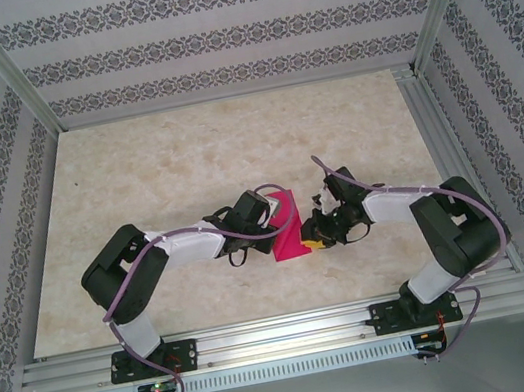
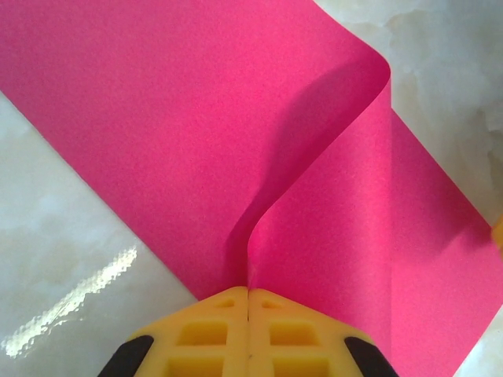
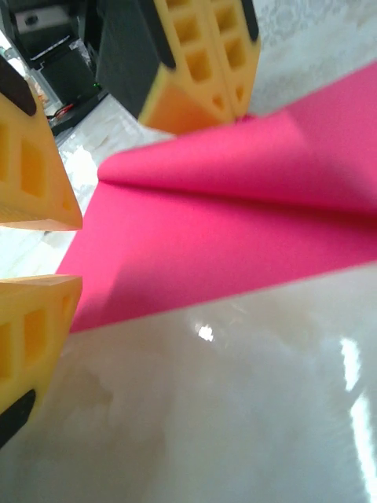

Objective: Fold a paper plane with a square sheet of paper (fold left side to right side)
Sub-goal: Fold the triangle a second time at the center of the table.

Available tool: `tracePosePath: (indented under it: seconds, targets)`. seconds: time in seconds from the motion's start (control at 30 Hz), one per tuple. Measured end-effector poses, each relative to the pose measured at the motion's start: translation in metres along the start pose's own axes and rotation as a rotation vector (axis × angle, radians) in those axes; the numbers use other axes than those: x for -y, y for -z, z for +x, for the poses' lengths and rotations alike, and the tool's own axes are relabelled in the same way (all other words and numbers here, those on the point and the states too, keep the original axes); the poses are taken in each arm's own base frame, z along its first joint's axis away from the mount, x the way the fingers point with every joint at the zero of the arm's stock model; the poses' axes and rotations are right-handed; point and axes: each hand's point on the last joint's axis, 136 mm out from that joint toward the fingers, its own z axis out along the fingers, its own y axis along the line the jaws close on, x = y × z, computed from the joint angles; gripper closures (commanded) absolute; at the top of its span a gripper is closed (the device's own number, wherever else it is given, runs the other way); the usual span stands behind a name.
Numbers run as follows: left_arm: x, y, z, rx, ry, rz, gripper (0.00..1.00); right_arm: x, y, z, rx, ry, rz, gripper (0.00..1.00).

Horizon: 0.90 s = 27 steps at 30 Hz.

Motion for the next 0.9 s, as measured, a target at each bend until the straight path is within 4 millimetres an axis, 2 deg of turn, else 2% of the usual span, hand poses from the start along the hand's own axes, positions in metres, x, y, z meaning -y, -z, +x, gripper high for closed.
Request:
tracePosePath:
  seconds: [0.2,0.43,0.9]
  targets:
    - [0.000,0.000,0.000,0.000,0.000,0.000,1.00,-0.022,0.004,-0.017,0.072,0.012,-0.064,0.82]
    - [0.000,0.000,0.000,0.000,0.000,0.000,1.00,-0.047,-0.011,-0.026,0.084,0.032,-0.119,0.83]
    - [0.000,0.000,0.000,0.000,0.000,-0.001,1.00,-0.034,-0.029,-0.034,0.091,-0.003,-0.090,0.84]
